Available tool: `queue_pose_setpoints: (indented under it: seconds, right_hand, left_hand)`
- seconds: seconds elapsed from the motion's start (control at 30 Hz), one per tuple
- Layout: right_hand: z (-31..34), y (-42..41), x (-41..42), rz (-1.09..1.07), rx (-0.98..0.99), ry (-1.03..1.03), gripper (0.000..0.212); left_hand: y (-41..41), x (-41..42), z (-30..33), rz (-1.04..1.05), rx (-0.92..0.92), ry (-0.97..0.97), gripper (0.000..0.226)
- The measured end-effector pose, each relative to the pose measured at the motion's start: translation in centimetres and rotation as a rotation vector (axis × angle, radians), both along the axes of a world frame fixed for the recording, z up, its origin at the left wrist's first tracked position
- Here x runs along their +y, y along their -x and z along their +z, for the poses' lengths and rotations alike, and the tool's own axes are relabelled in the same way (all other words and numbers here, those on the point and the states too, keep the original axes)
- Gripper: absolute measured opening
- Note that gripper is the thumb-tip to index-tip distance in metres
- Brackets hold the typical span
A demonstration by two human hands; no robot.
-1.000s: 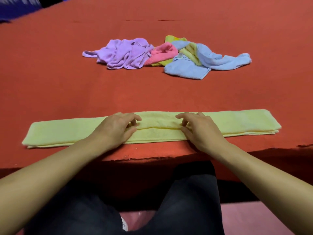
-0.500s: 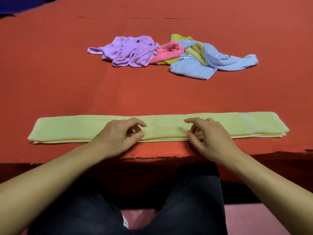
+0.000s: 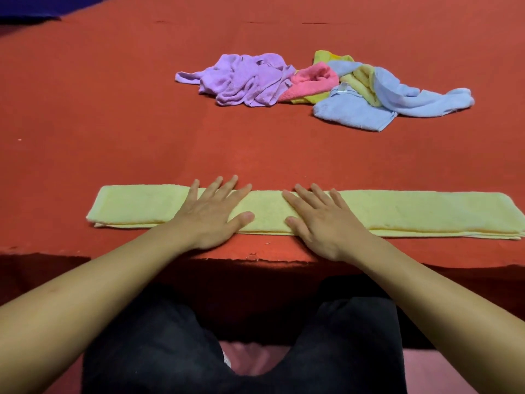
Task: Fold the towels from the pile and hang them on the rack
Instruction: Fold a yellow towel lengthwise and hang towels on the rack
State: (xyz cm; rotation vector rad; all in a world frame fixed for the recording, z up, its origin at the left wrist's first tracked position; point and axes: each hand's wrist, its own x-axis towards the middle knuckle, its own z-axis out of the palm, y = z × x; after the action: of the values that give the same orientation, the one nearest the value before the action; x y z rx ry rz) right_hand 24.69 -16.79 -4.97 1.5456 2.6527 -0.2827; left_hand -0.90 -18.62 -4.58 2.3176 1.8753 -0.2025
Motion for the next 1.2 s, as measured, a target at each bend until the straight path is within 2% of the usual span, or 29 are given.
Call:
queue_pose_setpoints:
  seconds: [0.23, 0.33, 0.5, 0.83, 0.93, 1.03, 1.2]
  right_hand:
    - [1.8, 3.3, -0.1, 0.029, 0.050, -0.034, 0.061]
    - [0.7, 4.6, -0.2, 0.076, -0.001, 0.000, 0.062]
    - [-0.2, 4.3, -0.1, 0.103, -0.038, -0.016, 0.073]
    - [-0.1, 4.3, -0.1, 0.099, -0.007, -0.030, 0.078]
    - [0.6, 3.8, -0.4, 0.096, 0.065, -0.052, 0.077]
    - [1.5, 1.5, -0.8, 0.050, 0.075, -0.068, 0.078]
    - [2.4, -6.2, -0.9, -0.145, 0.056, -0.102, 0.080]
  left_hand:
    - [3.5, -0.3, 0.8, 0.099, 0.007, -0.080, 0.073]
    - [6.0, -1.1, 1.0, 0.183, -0.015, -0.122, 0.070]
    - [10.5, -2.0, 0.4, 0.248, -0.018, -0.001, 0.075]
    - [10.6, -1.9, 0.5, 0.242, -0.033, 0.015, 0.073]
    - [8.1, -1.1, 1.9, 0.184, -0.147, -0.089, 0.078]
    - [2.2, 0.1, 3.0, 0.013, -0.238, -0.147, 0.078]
    - [-8.9, 2.3, 2.8, -0.256, -0.412, -0.251, 0.055]
